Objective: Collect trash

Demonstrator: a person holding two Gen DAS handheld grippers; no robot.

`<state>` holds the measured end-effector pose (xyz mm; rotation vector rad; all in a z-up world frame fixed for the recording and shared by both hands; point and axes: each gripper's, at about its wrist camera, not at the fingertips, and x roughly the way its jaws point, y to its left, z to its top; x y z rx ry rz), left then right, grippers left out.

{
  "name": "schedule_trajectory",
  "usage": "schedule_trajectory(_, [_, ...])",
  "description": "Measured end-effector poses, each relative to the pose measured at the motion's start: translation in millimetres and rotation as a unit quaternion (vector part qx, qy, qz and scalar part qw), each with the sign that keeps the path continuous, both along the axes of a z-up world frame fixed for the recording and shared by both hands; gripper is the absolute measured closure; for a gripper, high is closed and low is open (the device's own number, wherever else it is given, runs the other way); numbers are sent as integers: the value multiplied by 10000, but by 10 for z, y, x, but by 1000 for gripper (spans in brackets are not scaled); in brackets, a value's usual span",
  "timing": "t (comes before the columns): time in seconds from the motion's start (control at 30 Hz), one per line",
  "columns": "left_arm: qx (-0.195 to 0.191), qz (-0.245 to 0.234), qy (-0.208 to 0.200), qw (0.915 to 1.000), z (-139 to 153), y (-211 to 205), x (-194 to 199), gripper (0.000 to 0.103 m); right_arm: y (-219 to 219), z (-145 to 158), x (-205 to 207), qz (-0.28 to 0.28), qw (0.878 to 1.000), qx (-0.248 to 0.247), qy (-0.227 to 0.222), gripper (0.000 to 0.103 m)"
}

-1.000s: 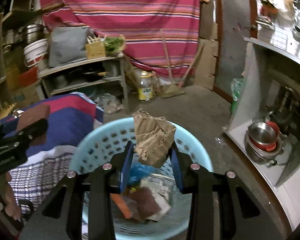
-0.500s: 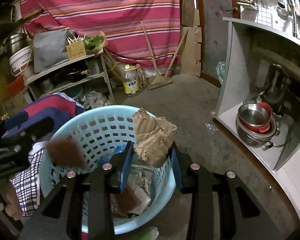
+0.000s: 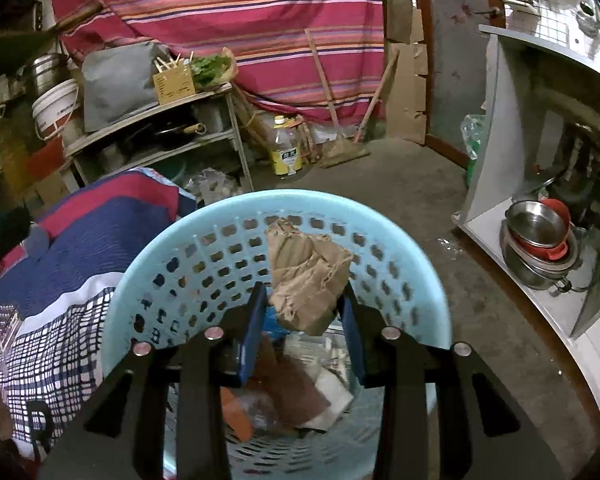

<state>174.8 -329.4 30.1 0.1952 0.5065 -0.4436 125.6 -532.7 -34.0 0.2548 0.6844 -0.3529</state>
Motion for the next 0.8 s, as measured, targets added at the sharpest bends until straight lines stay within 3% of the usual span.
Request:
schedule_trajectory(0.33, [57, 591, -312, 9978, 183, 681, -270, 5, 15, -115, 277, -158, 9996, 164, 174, 62])
schedule_trajectory(0.37, [46, 709, -343, 9969, 205, 786, -318, 6, 13, -130, 302, -176, 9994, 187, 225, 51])
schedule_trajectory(0.4, [33, 780, -363, 9963, 218, 859, -357, 5, 14, -135, 326, -184, 9992, 217, 263, 33])
schedule_trajectory(0.43, [23, 864, -382, 9955, 231, 946, -399, 5, 24, -118, 318, -225, 9992, 194, 251, 28])
schedule_trajectory(0.63, [0, 1233, -453, 9913, 248, 1360, -617, 5, 233, 88, 132, -356, 9993, 19, 82, 14])
schedule_trajectory(0.8, [-33, 1534, -391, 9874, 198, 1700, -824, 5, 803, 393, -135, -54, 9990, -317, -307, 7])
